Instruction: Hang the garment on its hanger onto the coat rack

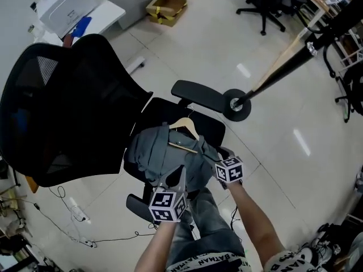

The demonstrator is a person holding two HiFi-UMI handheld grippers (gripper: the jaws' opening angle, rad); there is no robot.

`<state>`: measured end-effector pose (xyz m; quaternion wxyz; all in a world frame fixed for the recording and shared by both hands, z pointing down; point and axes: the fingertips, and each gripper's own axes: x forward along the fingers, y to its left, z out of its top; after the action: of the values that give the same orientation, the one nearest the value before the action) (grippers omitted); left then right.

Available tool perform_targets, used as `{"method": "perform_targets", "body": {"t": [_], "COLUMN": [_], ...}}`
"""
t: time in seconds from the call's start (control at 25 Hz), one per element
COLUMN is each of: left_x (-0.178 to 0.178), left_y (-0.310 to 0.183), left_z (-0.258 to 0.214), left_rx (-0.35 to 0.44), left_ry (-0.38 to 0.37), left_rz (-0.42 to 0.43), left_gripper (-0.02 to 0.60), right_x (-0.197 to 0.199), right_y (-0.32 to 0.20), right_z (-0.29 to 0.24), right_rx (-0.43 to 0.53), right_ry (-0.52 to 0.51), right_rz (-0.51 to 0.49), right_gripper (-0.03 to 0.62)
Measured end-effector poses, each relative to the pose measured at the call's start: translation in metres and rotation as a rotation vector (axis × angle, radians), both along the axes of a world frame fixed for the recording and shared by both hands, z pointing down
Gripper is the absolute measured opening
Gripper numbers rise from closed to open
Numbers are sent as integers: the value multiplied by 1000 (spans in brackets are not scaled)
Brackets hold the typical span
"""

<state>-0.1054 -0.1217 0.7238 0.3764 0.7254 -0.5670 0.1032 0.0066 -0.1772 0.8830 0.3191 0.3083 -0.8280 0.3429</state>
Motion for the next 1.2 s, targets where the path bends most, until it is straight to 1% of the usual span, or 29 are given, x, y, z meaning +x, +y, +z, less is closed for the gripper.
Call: {"method": "perform_targets", "body": {"t": [0.12, 0.24, 0.28, 0.32, 0.4, 0.56, 0.6, 0.68, 0.76, 0.8, 0.84, 0.88, 0.96, 1.04, 1.2], "left_x": [5, 9, 10, 11, 13, 17, 19, 22, 24, 24, 23, 21, 17, 11, -2], "left_y": [-19, -28, -29, -28, -25, -17, -14, -9, -4, -2, 0, 2, 7, 10, 20], "left_z": [32, 51, 55, 58, 62, 66, 67, 69, 71, 72, 73, 74, 72, 67, 48], "left_rx": [-34, -54, -59, -63, -68, -78, -82, -88, -93, -96, -98, -100, -98, -88, -59], "left_ry": [4, 9, 12, 16, 25, 49, 56, 71, 81, 83, 84, 83, 77, 72, 86], "left_rz": [-16, -25, -26, -27, -33, -43, -45, -47, -48, -48, -48, -48, -48, -52, -60], "left_gripper": [-6, -6, -6, -6, -6, -6, -6, -6, -6, -6, -6, -6, -6, -6, -6], "right_x": [-12, -23, -26, -28, -31, -34, -35, -36, -35, -34, -35, -36, -37, -36, -35], "right_y": [-16, -25, -28, -32, -37, -37, -36, -34, -37, -39, -41, -41, -37, -33, -21], "right_z": [41, 78, 88, 97, 113, 143, 146, 149, 151, 150, 147, 143, 131, 109, 41], "right_rx": [-41, -62, -64, -63, -61, -73, -52, 26, 89, 105, 118, 135, 200, 311, 583], "right_ry": [2, 36, 47, 61, 105, 224, 262, 350, 399, 401, 394, 383, 381, 404, 450], "right_rz": [0, -14, -18, -21, -30, -75, -96, -167, -212, -209, -204, -206, -216, -199, -140], "right_gripper": [336, 336, 331, 312, 262, 263, 255, 234, 225, 213, 160, 141, 133, 132, 132]}}
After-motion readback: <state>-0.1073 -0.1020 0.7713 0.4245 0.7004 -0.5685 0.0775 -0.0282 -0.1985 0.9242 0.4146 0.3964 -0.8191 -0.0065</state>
